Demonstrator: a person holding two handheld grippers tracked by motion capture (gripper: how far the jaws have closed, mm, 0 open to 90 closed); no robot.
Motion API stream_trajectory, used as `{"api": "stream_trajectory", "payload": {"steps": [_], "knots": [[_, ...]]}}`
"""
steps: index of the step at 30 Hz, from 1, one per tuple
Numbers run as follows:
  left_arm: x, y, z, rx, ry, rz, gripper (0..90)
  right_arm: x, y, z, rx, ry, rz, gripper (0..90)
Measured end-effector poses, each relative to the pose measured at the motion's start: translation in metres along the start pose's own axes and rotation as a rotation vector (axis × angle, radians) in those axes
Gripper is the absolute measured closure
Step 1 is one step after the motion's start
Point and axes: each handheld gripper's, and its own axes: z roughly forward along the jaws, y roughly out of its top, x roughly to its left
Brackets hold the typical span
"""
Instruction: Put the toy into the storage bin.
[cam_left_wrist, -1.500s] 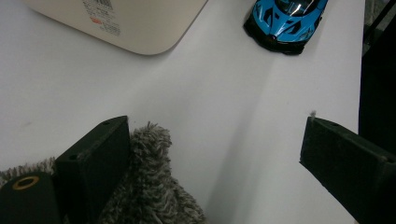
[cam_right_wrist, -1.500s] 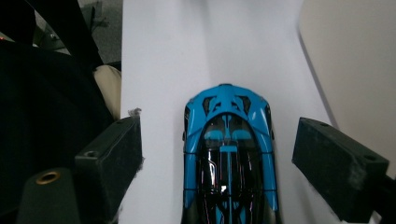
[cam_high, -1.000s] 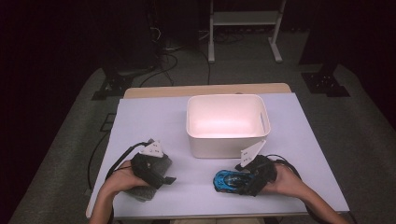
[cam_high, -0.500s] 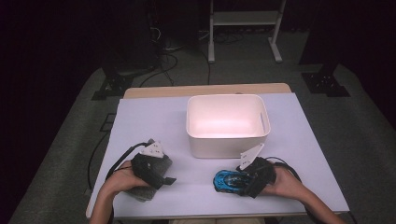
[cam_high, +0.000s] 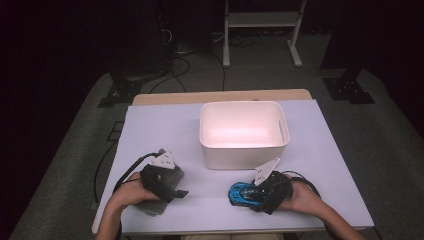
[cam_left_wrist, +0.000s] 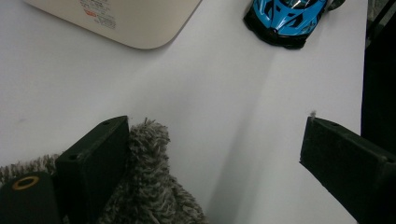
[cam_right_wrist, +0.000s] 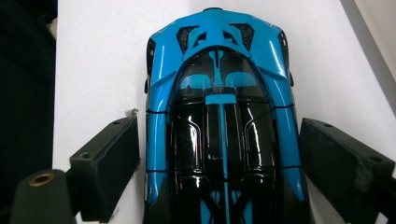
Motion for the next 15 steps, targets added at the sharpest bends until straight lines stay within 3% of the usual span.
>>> {"api": "stream_trajectory", "payload": {"steps": [8,15], "knots": [[-0.0003,-0.0001,0.0005,0.000,0.000,-0.001,8.4,0.0049,-0.0004,0.0023,0.009,-0.050,-0.043,12.9],[0.0001,-0.0003,0.0002,0.000,0.000,-0.004,8.4,0.0057,-0.0025,0.0025,-0.005,-0.054,-0.039,12.7]]}}
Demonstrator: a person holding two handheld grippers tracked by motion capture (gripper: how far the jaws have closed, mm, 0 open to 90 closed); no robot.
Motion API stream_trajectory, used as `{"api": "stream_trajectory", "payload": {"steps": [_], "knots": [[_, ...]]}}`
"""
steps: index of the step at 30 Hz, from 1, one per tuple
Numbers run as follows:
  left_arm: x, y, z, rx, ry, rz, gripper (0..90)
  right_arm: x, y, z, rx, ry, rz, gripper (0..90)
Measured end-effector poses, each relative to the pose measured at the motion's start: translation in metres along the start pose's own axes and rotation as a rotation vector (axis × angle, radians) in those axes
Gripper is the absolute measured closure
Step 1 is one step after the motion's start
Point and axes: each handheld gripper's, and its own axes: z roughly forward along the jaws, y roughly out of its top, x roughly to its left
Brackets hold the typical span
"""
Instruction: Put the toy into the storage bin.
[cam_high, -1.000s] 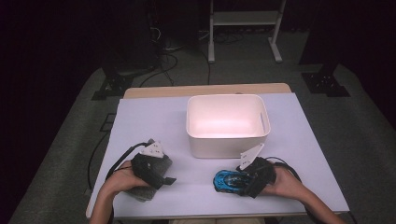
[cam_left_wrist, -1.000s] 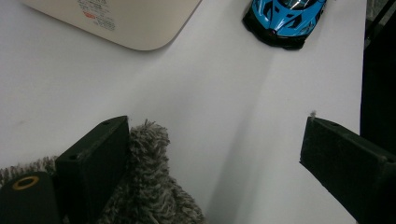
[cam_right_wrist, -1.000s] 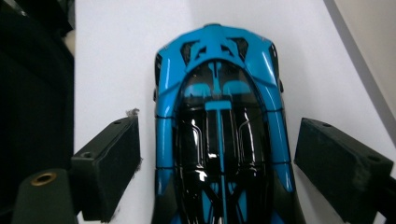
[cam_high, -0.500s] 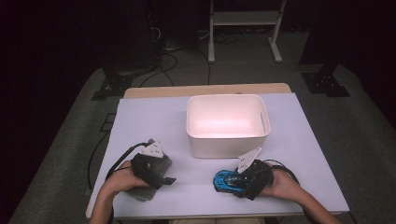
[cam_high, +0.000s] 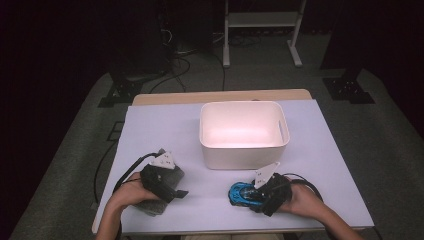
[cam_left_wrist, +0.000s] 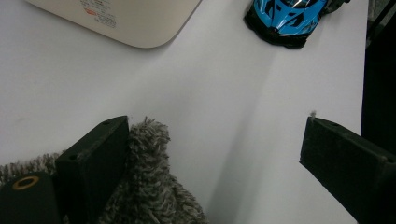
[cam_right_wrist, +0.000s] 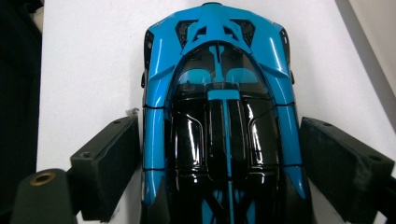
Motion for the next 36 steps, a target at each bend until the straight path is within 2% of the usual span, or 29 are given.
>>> {"api": "stream_trajectory", "payload": {"steps": [4,9,12,14,36], "knots": [[0.000,0.000,0.001,0.001,-0.001,0.002,8.3,0.000,-0.001,0.000,-0.004,0.002,0.002,12.7],[0.000,0.000,0.001,0.001,0.000,0.004,8.4,0.000,0.003,0.000,0.024,-0.001,0.000,15.0],[0.000,0.000,0.000,0.001,0.002,0.003,8.4,0.000,0.006,-0.001,0.045,0.001,-0.004,18.8],[0.000,0.000,0.000,0.002,0.003,0.001,8.4,0.000,0.006,-0.002,0.043,0.002,-0.005,24.5],[0.001,0.000,-0.001,-0.003,0.002,0.000,8.4,-0.002,0.010,-0.005,0.062,0.019,-0.022,25.1]]}}
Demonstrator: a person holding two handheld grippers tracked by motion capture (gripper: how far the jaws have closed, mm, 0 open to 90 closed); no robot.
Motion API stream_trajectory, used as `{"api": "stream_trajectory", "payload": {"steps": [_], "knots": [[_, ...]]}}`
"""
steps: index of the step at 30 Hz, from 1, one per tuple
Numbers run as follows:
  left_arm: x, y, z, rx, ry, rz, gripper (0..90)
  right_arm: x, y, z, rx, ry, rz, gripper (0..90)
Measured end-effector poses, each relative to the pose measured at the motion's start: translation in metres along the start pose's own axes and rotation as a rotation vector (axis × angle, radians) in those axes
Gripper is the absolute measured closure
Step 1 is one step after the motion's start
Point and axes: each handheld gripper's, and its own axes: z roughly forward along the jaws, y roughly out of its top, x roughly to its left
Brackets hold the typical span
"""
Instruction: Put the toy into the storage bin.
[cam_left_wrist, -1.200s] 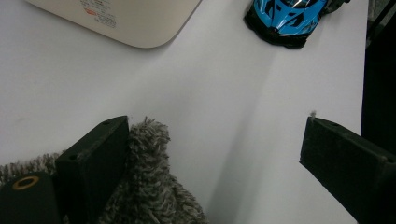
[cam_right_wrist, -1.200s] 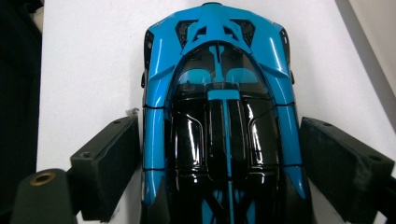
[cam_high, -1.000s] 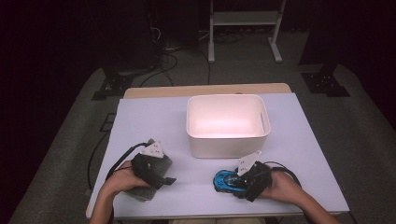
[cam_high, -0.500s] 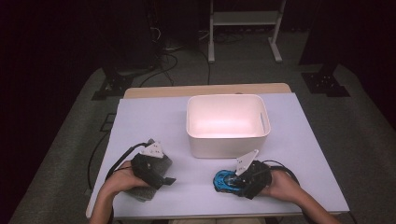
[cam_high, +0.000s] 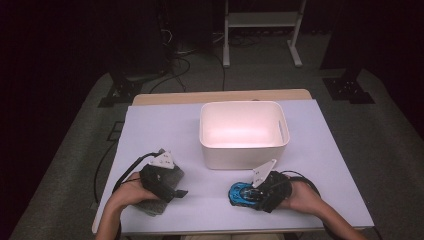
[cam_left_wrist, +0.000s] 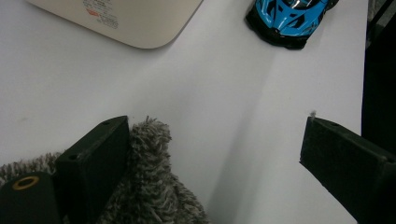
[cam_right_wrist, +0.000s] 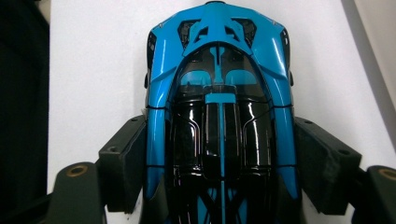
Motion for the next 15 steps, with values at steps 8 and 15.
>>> {"api": "stream_trajectory", "payload": {"steps": [8,15], "knots": [[0.0000,0.0000,-0.0002,0.001,-0.001,0.002,8.4,0.0001,0.0022,-0.0002,-0.005,0.024,-0.007,25.1],[-0.0002,-0.0001,-0.0017,-0.006,0.002,-0.001,8.4,-0.0006,0.0096,-0.0074,-0.011,0.043,-0.003,25.2]]}}
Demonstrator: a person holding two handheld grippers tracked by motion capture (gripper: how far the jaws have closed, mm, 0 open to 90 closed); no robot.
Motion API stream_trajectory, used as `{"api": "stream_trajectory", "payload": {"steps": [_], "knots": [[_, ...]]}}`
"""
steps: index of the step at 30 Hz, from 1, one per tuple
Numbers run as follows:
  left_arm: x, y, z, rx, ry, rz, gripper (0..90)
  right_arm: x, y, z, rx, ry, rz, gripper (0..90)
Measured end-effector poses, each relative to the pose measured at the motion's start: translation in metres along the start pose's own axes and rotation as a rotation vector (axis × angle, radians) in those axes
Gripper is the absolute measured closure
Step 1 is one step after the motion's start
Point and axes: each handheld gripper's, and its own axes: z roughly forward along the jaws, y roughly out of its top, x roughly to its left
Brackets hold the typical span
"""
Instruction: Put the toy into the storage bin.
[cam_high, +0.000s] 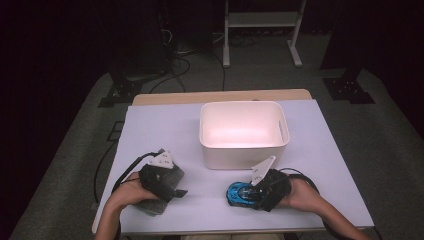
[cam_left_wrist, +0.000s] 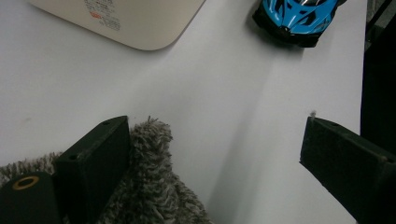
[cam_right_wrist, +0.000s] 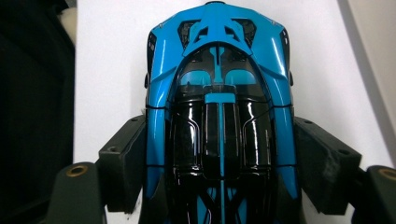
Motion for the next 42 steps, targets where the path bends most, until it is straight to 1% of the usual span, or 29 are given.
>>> {"api": "stream_trajectory", "payload": {"steps": [5,6,8,10,11,14,22,28,33,42], "knots": [[0.000,0.000,0.000,0.000,-0.001,0.004,8.4,0.001,0.008,-0.010,-0.012,0.012,-0.008,25.1],[0.000,0.000,0.000,-0.002,-0.003,-0.002,8.4,0.001,0.010,-0.013,-0.015,0.013,-0.006,25.1],[0.000,0.000,0.000,-0.005,-0.004,-0.002,8.4,0.002,0.014,-0.016,-0.015,0.010,-0.015,25.1],[0.001,0.000,0.000,-0.003,-0.005,0.000,8.4,0.002,0.018,-0.021,-0.023,0.017,-0.024,25.1],[0.001,0.000,0.000,-0.003,-0.005,0.000,8.4,0.003,0.020,-0.024,-0.027,0.020,-0.019,25.1],[0.001,-0.001,0.000,-0.004,-0.006,-0.001,8.4,0.005,0.026,-0.029,-0.036,0.026,-0.030,25.1],[0.002,-0.001,-0.001,-0.007,-0.009,-0.005,8.4,0.009,0.044,-0.043,-0.039,0.045,-0.058,25.1],[0.003,-0.002,0.000,-0.012,-0.011,-0.009,8.4,0.011,0.058,-0.055,-0.046,0.053,-0.073,25.1],[0.004,-0.003,0.001,-0.005,-0.013,-0.004,8.4,0.010,0.068,-0.065,-0.062,0.069,-0.083,25.1],[0.005,-0.004,0.001,-0.013,-0.017,-0.011,8.3,0.010,0.086,-0.081,-0.053,0.067,-0.103,25.1]]}}
